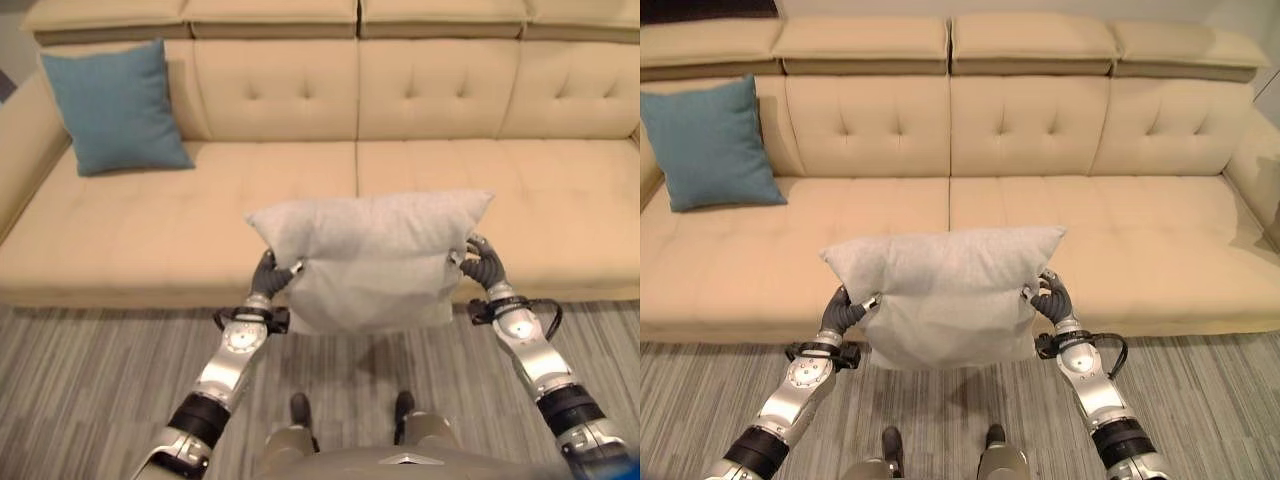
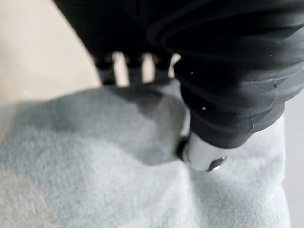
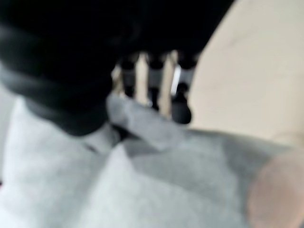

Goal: Pick up all the scattered cushions and arrange them neatly on the sofa.

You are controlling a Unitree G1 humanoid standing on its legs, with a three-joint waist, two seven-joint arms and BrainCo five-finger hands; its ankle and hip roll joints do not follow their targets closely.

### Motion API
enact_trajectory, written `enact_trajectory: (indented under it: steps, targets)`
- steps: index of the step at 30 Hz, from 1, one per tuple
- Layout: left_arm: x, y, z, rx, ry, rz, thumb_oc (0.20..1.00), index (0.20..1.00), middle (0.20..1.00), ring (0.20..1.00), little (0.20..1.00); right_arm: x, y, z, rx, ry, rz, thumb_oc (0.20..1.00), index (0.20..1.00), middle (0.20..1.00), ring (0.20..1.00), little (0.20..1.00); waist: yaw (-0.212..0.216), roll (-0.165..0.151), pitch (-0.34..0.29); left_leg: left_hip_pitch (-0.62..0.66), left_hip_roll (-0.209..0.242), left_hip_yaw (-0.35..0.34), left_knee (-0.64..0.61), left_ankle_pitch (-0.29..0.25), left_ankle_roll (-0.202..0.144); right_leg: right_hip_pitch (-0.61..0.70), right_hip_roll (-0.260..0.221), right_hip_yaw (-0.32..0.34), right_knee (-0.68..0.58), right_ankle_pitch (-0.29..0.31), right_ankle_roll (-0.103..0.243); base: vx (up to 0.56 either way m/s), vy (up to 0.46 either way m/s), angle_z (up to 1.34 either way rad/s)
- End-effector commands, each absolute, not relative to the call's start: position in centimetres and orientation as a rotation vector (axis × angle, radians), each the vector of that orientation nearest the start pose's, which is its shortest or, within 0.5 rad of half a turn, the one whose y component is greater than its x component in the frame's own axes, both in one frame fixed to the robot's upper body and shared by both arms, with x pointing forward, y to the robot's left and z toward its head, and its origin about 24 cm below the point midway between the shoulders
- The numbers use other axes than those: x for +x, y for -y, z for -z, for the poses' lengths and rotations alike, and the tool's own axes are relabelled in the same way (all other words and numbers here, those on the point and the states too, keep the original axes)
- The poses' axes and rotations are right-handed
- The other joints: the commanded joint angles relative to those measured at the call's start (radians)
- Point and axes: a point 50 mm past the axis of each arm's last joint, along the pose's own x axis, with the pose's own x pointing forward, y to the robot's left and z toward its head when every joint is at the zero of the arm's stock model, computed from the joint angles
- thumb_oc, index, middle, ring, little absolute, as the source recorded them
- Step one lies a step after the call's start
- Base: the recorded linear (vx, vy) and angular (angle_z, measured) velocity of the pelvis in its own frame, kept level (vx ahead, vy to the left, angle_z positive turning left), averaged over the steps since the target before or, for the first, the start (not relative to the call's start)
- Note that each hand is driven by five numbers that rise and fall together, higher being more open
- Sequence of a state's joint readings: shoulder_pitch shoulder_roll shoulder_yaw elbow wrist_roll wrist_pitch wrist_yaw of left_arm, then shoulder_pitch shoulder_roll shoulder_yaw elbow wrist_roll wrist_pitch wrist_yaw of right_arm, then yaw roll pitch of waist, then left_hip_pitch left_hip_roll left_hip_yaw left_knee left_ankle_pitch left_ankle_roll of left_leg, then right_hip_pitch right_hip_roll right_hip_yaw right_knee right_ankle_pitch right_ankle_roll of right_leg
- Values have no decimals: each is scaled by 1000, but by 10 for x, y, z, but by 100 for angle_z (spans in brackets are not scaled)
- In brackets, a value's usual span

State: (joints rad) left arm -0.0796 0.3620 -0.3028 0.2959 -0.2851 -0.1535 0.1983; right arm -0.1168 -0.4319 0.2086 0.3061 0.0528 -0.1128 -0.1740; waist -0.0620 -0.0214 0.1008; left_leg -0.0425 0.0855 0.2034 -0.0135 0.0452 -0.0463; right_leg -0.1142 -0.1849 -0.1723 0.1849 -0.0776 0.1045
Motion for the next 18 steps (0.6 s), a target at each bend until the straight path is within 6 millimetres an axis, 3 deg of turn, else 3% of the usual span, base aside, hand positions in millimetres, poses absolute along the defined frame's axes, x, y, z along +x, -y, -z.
enact_trajectory:
  steps: [1, 6, 9, 12, 14, 15, 16, 18]
  targets:
    - [277, -163, -50, 89, 103, 87, 200, 200, 200, 200, 200, 289, 196, -66, -397, 143, -8, 200, 200, 200, 200, 200, 14, -31, -13, -22, 9, -7, 125, -118, -23, 12, -77, -19, -53, 103, 98, 49, 142, -12]
    - [274, -165, -44, 105, 75, 101, 200, 200, 200, 200, 200, 287, 202, -73, -416, 163, 10, 200, 200, 200, 200, 200, 9, -48, 6, 6, -22, 8, 146, -154, 25, -16, -99, 35, 52, 161, 120, 18, 143, -20]
    - [275, -165, -43, 112, 68, 99, 200, 200, 200, 200, 200, 286, 203, -74, -410, 172, 20, 200, 200, 200, 200, 200, -2, -43, 23, 14, -29, 9, 145, -165, 45, -76, -78, 78, 140, 157, 112, -4, 126, -18]
    - [276, -167, -43, 108, 64, 91, 200, 200, 200, 200, 200, 287, 203, -76, -412, 172, 15, 200, 200, 200, 200, 200, 5, -43, 33, 27, -54, 9, 131, -171, 58, -114, -64, 73, 93, 153, 92, 38, 61, -27]
    - [275, -166, -43, 88, 65, 88, 200, 200, 200, 200, 200, 289, 202, -78, -420, 181, 6, 200, 200, 200, 200, 200, 5, -40, 47, 30, -67, -1, 120, -168, 66, -168, -46, 64, 74, 173, 90, 45, 55, -30]
    - [275, -164, -43, 78, 64, 93, 200, 200, 200, 200, 200, 289, 201, -80, -421, 187, 3, 200, 200, 200, 200, 200, -3, -34, 54, 30, -81, -11, 111, -166, 71, -216, -11, 73, 74, 176, 88, 59, 51, -21]
    - [275, -164, -43, 77, 64, 93, 200, 200, 200, 200, 200, 289, 201, -80, -422, 187, 3, 200, 200, 200, 200, 200, -3, -33, 53, 29, -80, -11, 111, -167, 71, -219, -10, 73, 76, 175, 88, 141, 38, -13]
    - [277, -161, -44, 77, 72, 100, 200, 200, 200, 200, 200, 290, 202, -81, -427, 190, 5, 200, 200, 200, 200, 200, -17, -35, 62, 42, -105, -29, 102, -178, 76, -268, 36, 77, 39, 182, 82, 141, -9, -4]
